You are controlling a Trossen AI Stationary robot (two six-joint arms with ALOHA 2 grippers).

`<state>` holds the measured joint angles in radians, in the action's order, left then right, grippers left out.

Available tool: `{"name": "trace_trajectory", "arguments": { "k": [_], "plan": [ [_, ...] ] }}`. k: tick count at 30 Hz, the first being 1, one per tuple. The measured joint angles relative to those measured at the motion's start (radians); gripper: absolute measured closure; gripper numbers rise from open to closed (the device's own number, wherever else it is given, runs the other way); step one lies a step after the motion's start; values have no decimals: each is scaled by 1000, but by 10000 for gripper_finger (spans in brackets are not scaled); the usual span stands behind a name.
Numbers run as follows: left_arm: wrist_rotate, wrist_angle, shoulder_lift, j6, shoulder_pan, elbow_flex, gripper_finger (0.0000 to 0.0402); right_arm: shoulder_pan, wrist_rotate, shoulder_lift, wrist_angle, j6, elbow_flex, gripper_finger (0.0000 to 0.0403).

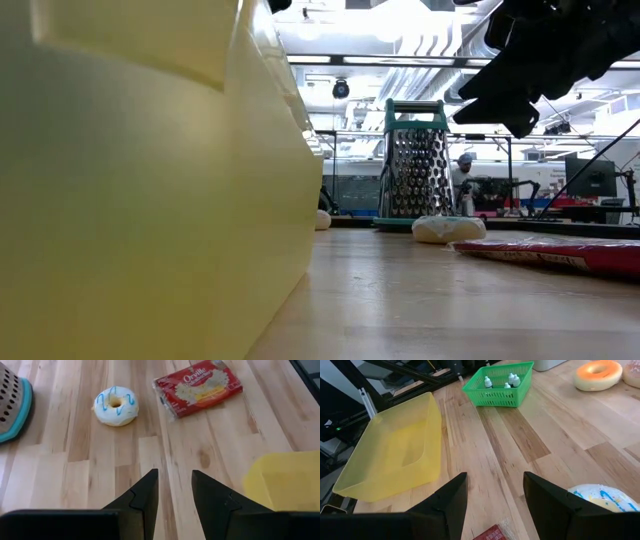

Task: Pick & Place Food Item
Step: Put the red bag into the yellow bin

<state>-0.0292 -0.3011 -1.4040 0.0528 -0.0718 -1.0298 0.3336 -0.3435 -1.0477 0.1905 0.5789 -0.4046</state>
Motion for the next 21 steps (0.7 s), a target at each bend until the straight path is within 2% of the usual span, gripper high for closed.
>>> {"name": "trace_trajectory", "arguments": {
  "k": [15,21],
  "plan": [
    [0,4,0,0,-5,0,289,0,8,-5,49,0,0,224],
    [0,4,0,1,-5,0,289,9,152,-5,53,-23,0,224]
  ]
}}
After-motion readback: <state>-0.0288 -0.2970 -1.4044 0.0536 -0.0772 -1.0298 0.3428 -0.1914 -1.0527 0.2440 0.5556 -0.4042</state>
